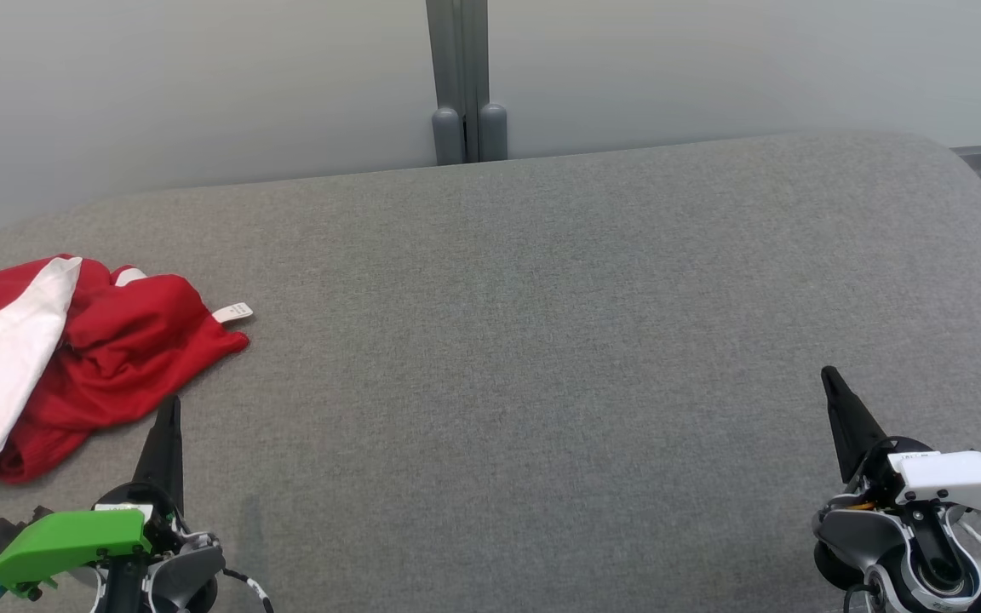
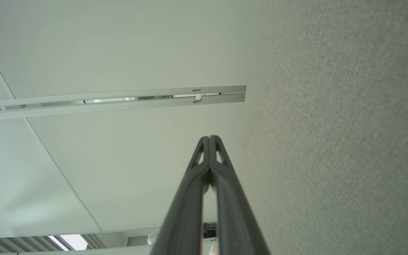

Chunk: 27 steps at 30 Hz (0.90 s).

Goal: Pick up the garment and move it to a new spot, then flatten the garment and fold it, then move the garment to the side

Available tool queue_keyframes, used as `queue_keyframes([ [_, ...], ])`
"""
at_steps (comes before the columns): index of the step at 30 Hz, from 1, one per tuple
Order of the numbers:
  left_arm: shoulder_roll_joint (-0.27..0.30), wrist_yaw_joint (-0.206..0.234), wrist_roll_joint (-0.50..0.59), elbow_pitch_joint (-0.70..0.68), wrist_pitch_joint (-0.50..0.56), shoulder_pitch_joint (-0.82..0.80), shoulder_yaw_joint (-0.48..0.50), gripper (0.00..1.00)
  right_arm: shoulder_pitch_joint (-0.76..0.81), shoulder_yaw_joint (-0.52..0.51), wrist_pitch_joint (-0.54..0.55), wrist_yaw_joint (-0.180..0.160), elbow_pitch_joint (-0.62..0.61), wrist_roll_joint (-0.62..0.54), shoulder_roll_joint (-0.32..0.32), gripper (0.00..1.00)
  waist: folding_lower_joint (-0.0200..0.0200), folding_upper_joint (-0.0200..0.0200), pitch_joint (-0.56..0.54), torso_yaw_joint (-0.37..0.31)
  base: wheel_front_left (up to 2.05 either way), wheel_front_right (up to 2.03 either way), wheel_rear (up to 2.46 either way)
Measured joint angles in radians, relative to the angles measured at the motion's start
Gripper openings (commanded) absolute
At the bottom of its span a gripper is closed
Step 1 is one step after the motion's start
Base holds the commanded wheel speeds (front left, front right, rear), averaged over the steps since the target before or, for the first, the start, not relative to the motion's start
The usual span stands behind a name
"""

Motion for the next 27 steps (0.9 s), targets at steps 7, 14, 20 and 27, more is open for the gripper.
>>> queue_keyframes([
  [7, 0.0, 0.0, 0.0, 0.0, 0.0, 0.0, 0.0, 0.0, 0.0, 0.0, 0.0, 0.0, 0.0, 0.0, 0.0, 0.0, 0.0, 0.0, 0.0, 0.0, 0.0, 0.0, 0.0],
  [14, 0.0, 0.0, 0.0, 0.0, 0.0, 0.0, 0.0, 0.0, 0.0, 0.0, 0.0, 0.0, 0.0, 0.0, 0.0, 0.0, 0.0, 0.0, 0.0, 0.0, 0.0, 0.0, 0.0],
  [20, 0.0, 0.0, 0.0, 0.0, 0.0, 0.0, 0.0, 0.0, 0.0, 0.0, 0.0, 0.0, 0.0, 0.0, 0.0, 0.0, 0.0, 0.0, 0.0, 0.0, 0.0, 0.0, 0.0],
  [27, -0.011, 0.002, 0.0, 0.046, -0.001, 0.04, -0.006, 1.0, 0.041, 0.005, -0.002, 0.0, 0.046, 0.0, 0.011, 1.0, 0.0, 0.0, 0.0, 0.0, 0.0, 0.0, 0.0],
])
